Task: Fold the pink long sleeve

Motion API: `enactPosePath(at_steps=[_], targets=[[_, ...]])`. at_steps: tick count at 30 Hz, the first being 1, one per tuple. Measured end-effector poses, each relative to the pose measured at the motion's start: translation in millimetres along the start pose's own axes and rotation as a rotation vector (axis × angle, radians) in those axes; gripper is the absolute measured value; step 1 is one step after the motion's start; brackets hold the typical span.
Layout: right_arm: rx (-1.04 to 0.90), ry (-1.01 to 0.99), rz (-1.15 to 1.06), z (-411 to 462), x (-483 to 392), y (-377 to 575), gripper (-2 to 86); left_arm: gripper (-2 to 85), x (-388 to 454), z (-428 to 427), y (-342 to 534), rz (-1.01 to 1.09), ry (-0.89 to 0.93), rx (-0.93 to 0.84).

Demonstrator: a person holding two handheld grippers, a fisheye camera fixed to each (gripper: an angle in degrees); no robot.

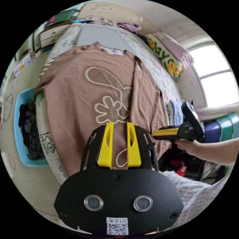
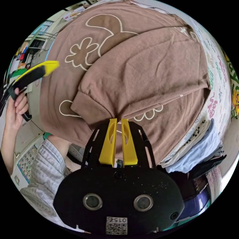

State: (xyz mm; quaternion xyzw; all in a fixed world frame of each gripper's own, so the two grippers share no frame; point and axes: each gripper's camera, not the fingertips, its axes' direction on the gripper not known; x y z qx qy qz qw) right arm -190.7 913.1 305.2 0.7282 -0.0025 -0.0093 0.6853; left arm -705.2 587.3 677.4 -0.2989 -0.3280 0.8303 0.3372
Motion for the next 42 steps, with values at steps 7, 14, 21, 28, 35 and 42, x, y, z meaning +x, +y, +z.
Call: enactPosePath(at_steps=[7, 14, 21, 28, 35, 42], targets=[[0.044, 0.139, 0.262, -53, -10, -27, 5.7, 11.3, -298, -19, 72, -0.808, 0.295, 0.307], [0.327, -0.007, 0.037, -110, -133, -143, 7.5, 15.7, -465, 143, 124, -1.385, 0.751, 0.441], [0.365, -0.011, -0.337, -91, -281, -250, 7.6, 19.5, -503, 248, 107, -1.450, 0.796, 0.345], [0.244, 0.066, -0.231, -42, -280, -268, 2.2, 5.5, -526, 255, 95, -1.429, 0.758, 0.481], [0.248, 0.056, -0.282, -50, -277, -246, 1.2, -0.2, -546, 200, 66, -1.257, 0.603, 0.518], [0.242, -0.132, -0.245, -61, -258, -228, 6.0, -0.5, -488, 100, 9, -0.866, 0.240, 0.590]])
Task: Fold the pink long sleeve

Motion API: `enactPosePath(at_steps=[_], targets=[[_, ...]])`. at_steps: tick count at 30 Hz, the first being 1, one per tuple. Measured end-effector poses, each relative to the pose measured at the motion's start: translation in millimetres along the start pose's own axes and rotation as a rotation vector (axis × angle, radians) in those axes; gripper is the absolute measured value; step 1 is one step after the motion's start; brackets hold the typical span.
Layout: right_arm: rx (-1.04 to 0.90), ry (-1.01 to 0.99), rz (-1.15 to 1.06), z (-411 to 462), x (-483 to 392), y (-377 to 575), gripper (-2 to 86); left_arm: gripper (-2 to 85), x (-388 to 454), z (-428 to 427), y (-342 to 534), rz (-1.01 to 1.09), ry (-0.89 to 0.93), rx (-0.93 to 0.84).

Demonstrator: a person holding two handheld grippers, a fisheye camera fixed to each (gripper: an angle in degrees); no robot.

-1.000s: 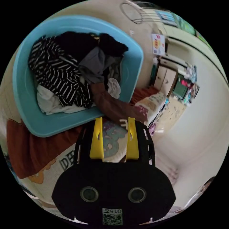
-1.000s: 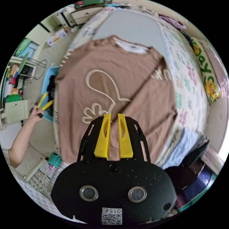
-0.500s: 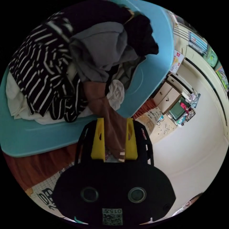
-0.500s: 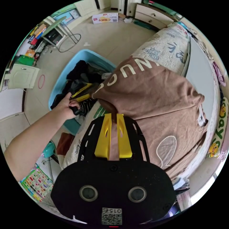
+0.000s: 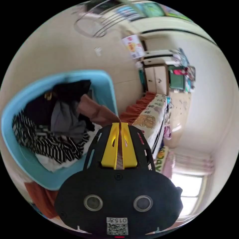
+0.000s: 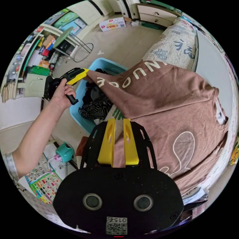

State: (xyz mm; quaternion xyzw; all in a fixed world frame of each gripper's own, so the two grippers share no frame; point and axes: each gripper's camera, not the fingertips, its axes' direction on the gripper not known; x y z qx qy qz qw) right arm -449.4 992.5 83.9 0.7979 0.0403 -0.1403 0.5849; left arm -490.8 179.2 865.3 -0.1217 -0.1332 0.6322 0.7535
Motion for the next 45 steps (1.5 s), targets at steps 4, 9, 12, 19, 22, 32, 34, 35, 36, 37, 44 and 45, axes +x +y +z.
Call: enactPosePath(at_steps=[4, 9, 12, 19, 22, 32, 34, 35, 36, 37, 44, 45], targets=[[0.080, -0.120, 0.090, -28, 20, 40, 5.9, -0.5, 115, -43, 29, 0.403, 0.041, 0.110], [0.147, -0.163, 0.308, -70, 79, 135, 5.5, -0.3, 263, -65, 165, 0.912, 0.296, 0.027], [0.179, -0.155, 0.486, -94, 126, 197, 5.5, -0.3, 293, -22, 261, 1.013, 0.345, -0.236], [0.255, -0.222, 0.906, -99, 233, 326, 8.6, -0.2, 248, 100, 387, 0.866, 0.066, -0.753], [0.254, -0.305, 0.915, -83, 257, 348, 10.3, -0.2, 244, 106, 397, 0.841, -0.032, -0.764], [0.068, -0.448, 0.721, -37, 260, 330, 3.3, 0.1, 272, 74, 405, 0.827, -0.107, -0.711], [0.068, -0.425, 0.703, -44, 259, 332, 1.4, 0.1, 278, 65, 408, 0.827, -0.114, -0.695], [0.091, -0.423, 0.686, -54, 259, 337, 0.7, 0.2, 284, 57, 409, 0.830, -0.109, -0.682], [0.121, -0.425, 0.668, -68, 259, 344, 0.4, 0.4, 290, 47, 410, 0.824, -0.094, -0.670], [0.135, -0.427, 0.660, -75, 259, 349, 0.2, 0.5, 294, 42, 410, 0.820, -0.079, -0.664], [0.110, -0.315, 0.556, -142, 269, 417, -0.3, 5.5, 317, 4, 437, 0.804, 0.115, -0.781], [0.066, -0.267, 0.574, -137, 274, 425, -0.2, 6.0, 311, 0, 434, 0.757, 0.130, -0.771]])
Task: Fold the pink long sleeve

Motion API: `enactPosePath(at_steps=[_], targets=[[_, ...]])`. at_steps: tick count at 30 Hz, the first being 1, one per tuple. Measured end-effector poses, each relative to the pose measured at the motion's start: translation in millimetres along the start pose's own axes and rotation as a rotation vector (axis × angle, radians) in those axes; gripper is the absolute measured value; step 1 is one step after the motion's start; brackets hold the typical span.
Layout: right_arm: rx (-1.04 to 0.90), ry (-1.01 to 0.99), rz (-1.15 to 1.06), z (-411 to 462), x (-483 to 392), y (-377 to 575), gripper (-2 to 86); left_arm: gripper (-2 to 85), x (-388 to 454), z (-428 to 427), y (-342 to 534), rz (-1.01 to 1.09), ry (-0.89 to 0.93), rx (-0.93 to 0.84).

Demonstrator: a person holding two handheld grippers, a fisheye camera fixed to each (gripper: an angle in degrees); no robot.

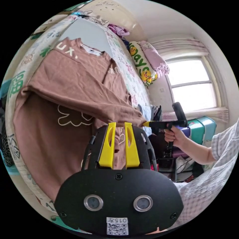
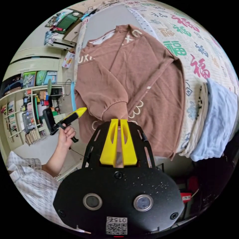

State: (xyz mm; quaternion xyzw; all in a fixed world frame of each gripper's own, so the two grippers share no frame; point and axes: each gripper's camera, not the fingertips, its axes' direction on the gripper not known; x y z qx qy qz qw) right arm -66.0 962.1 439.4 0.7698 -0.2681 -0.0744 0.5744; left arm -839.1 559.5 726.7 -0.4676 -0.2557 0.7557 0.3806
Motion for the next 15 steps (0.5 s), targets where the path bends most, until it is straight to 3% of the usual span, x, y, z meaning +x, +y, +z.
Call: enactPosePath(at_steps=[9, 15], targets=[[-0.096, -0.002, 0.137, 23, 27, 4, 0.1, 8.5, -117, -78, 43, -0.568, 0.041, 0.405], [-0.157, 0.101, 0.065, 12, 6, 1, 0.3, 5.2, -133, -91, 33, -0.631, 0.028, 0.526]])
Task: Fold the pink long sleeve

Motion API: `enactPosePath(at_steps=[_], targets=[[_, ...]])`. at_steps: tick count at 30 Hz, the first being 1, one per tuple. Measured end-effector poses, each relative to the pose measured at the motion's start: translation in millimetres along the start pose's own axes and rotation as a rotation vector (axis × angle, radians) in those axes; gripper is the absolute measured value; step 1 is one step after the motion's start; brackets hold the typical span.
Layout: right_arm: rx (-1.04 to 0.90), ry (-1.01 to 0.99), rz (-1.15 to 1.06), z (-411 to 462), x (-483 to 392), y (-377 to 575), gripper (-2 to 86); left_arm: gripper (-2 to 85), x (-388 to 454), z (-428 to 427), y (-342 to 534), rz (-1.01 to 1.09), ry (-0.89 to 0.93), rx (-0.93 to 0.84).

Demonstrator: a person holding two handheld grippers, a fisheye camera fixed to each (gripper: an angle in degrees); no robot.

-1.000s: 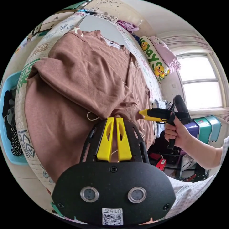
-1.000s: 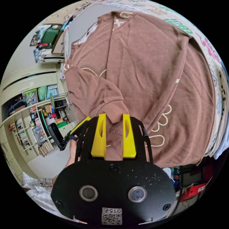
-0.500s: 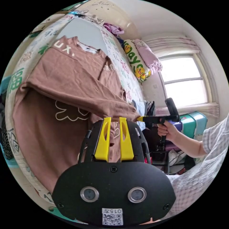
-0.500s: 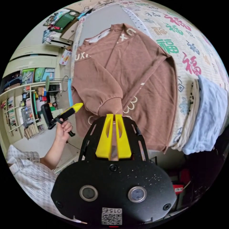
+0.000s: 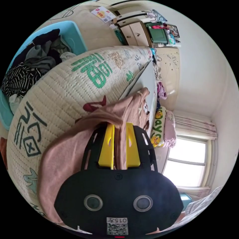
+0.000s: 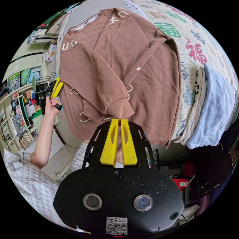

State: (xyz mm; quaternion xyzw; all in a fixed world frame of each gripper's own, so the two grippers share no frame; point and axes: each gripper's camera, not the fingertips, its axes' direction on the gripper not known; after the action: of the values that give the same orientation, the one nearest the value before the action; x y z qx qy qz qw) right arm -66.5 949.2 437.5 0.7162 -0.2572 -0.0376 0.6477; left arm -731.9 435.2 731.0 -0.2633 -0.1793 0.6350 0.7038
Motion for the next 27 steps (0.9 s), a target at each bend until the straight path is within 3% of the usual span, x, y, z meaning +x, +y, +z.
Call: enactPosePath(at_steps=[8, 11, 17, 21, 27], targets=[[-0.103, 0.139, -0.062, 1, -15, -13, 2.8, 2.8, -3, -44, -13, -0.002, -0.025, -0.009], [-0.157, 0.260, 0.033, 19, -8, -4, 4.6, 3.6, -2, -46, -10, -0.013, -0.057, -0.087], [-0.005, 0.173, 0.148, -2, 2, 30, 7.3, 4.1, 21, -77, 33, 0.030, -0.041, -0.216], [0.078, 0.044, 0.164, -13, 15, 11, 9.0, 5.0, 48, -58, 107, 0.054, 0.042, -0.440], [0.057, -0.002, 0.091, -12, 35, -27, 10.3, 6.8, 65, -18, 184, 0.003, 0.065, -0.568]])
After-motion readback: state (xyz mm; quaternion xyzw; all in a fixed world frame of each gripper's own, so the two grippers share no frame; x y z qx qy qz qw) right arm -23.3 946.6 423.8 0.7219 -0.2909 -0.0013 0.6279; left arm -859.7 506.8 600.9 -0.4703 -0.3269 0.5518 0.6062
